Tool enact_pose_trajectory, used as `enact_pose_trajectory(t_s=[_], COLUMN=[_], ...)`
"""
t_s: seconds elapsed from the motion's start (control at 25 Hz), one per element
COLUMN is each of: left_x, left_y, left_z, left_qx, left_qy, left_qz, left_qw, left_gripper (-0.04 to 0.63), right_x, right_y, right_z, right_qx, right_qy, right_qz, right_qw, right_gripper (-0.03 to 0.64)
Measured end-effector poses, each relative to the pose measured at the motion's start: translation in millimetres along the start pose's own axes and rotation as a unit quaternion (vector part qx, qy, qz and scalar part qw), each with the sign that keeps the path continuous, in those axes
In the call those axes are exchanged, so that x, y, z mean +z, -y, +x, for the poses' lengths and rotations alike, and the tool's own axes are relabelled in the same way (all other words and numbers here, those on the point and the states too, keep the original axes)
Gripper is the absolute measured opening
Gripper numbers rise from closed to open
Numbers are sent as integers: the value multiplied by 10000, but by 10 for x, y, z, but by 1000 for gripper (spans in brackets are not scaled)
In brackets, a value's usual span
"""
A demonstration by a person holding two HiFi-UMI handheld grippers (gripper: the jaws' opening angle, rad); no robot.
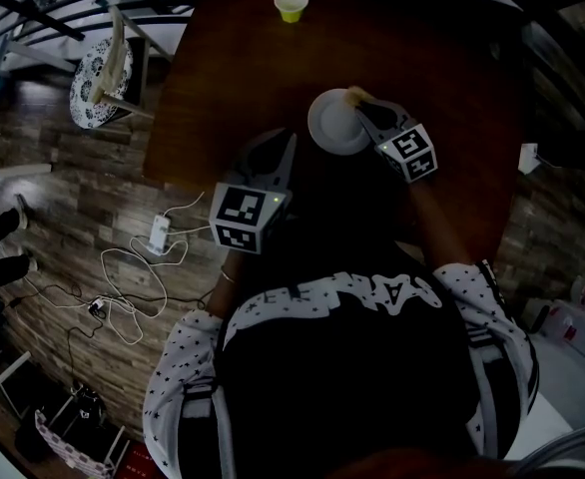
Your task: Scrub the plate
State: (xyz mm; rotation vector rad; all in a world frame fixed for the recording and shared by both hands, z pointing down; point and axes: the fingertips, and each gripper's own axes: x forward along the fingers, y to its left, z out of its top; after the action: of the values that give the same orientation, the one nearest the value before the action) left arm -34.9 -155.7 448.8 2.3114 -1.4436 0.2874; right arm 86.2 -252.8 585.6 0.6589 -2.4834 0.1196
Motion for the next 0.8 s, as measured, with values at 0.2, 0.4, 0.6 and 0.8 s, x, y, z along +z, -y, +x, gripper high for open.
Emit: enact_pose_trajectory(t_s=[0.2, 0.4, 0.6, 0.8], left_x=[21, 24, 38, 46], left_y=[28, 62, 102, 147], left_z=[14, 2, 6, 30], left_qx=[-38, -68, -87, -144], left_qy=[17, 20, 27, 35], left_qz=[50, 80, 103, 139], left_qw=[10000, 9999, 9999, 9998], left_gripper=[15, 15, 15, 15], right_x=[-14, -24, -50, -92], right_y=[-11, -88, -84, -129], right_z=[-37, -89, -133, -164], right_qx=[-26, 40, -9, 25], right_qy=[-20, -83, -85, -104], right_qz=[11, 99, 100, 163], right_qw=[10000, 9999, 9999, 9998], right_gripper=[49, 49, 49, 49])
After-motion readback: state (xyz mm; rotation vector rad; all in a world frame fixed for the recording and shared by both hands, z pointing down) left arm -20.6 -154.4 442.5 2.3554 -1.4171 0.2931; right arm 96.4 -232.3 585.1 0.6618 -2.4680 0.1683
